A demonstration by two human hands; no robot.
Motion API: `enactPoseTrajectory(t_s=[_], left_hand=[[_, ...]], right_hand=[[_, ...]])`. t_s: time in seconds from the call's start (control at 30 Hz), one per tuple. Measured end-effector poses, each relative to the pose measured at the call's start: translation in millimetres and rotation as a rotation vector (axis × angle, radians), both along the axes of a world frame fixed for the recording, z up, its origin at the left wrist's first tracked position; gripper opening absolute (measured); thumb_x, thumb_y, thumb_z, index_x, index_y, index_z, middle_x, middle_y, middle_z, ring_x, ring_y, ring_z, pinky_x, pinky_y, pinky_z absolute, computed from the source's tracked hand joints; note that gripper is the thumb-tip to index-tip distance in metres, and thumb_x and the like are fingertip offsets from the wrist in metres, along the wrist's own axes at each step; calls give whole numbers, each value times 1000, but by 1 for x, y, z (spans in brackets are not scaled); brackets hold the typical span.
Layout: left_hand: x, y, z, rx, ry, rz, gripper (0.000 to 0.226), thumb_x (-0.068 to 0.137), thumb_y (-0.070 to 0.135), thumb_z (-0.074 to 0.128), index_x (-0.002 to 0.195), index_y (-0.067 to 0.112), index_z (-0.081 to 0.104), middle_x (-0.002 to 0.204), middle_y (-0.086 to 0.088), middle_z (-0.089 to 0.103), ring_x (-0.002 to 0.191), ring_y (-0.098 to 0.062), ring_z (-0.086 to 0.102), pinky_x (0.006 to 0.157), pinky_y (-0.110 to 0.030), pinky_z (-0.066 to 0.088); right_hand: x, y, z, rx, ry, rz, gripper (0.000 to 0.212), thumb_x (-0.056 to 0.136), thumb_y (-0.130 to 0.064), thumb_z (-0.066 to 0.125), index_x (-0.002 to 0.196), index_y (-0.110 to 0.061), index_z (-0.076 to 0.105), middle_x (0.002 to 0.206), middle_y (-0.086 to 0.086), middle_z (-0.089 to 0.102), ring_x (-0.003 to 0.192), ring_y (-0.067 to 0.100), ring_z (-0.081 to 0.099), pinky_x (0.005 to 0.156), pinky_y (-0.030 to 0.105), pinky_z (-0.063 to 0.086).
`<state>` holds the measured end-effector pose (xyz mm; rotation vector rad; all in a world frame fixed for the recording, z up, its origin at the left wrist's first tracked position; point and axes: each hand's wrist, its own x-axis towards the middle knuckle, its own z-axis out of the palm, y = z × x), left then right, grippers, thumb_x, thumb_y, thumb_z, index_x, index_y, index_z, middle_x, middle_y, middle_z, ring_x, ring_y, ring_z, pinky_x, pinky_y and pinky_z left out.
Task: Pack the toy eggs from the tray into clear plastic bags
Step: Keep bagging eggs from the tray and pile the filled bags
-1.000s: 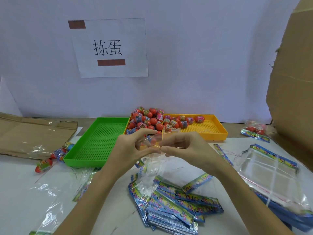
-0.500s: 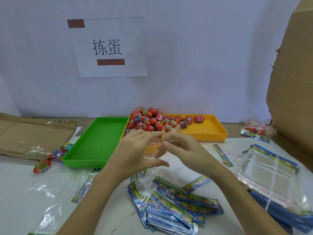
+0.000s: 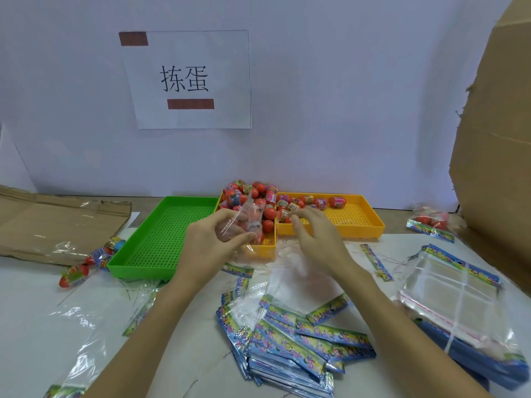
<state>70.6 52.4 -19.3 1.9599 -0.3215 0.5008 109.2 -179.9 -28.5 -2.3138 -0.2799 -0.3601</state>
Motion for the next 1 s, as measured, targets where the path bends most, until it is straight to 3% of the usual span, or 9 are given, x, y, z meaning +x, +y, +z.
enactPoseTrajectory(t_s=[0.03, 0.1, 0.2, 0.33, 0.43, 0.53, 0.67, 0.83, 1.0], left_hand=[[0, 0, 0, -37, 18, -5, 31, 78, 32, 89, 105, 23, 75, 82, 7, 80, 66, -18, 77, 70, -49, 65], [-1, 0, 0, -90, 39, -32, 29, 80, 26, 90, 105, 22, 76, 82, 4, 81, 66, -20, 78, 68, -47, 66], [-2, -1, 0, -78, 21, -78, 32, 79, 28, 89, 107, 21, 75, 84, 3, 81, 68, -20, 79, 67, -39, 66], [-3, -6, -1, -117, 46, -101, 35, 76, 29, 89, 107, 22, 75, 86, 4, 81, 70, -20, 79, 65, -35, 66], [-2, -11, -4, -131, 61, -111, 33, 77, 23, 90, 107, 20, 75, 86, 5, 81, 70, -16, 79, 61, -25, 63], [-1, -15, -6, -150, 75, -126, 35, 78, 23, 90, 108, 18, 75, 87, 4, 81, 68, -19, 79, 60, -25, 62], [0, -18, -9, -132, 70, -122, 39, 77, 25, 93, 111, 24, 74, 89, 5, 81, 72, -21, 79, 70, -43, 67], [1, -18, -10, -172, 73, -147, 41, 79, 21, 93, 113, 31, 73, 93, 0, 81, 72, -27, 79, 68, -53, 65], [-2, -20, -9, -191, 66, -146, 40, 80, 24, 92, 111, 37, 71, 93, -1, 81, 66, -31, 77, 62, -58, 63]], right_hand=[[6, 4, -5, -82, 22, -8, 40, 110, -39, 40, 140, -23, 61, 152, 3, 52, 149, 21, 35, 124, 43, 24], [18, 9, -11, -251, 16, -41, 44, 111, -44, 33, 142, -27, 59, 150, 2, 55, 147, 22, 37, 126, 45, 14], [28, 13, -12, -323, 10, -111, 41, 111, -44, 33, 137, -30, 60, 128, 1, 68, 129, 22, 53, 119, 46, 26], [23, 8, -5, -30, -211, -112, 27, 106, -29, 55, 132, -26, 64, 101, 0, 64, 97, 20, 58, 89, 36, 48], [14, 5, 9, 208, -313, -44, 25, 105, -24, 59, 129, -23, 67, 89, -3, 64, 79, 15, 58, 69, 26, 48], [1, 10, 23, 445, -247, 68, 29, 103, -30, 62, 132, -25, 64, 71, 3, 57, 65, 14, 52, 59, 23, 45], [-12, 19, 37, 564, -219, 141, 27, 93, -32, 76, 115, -21, 66, 80, -3, 65, 77, 15, 65, 68, 26, 53], [-18, 18, 42, 140, -337, 234, 32, 93, -15, 77, 122, -28, 72, 105, -3, 63, 89, 6, 67, 79, 19, 58], [-19, 17, 46, 92, -270, 301, 37, 96, -13, 72, 125, -35, 71, 112, -7, 57, 89, 7, 68, 69, 23, 60]])
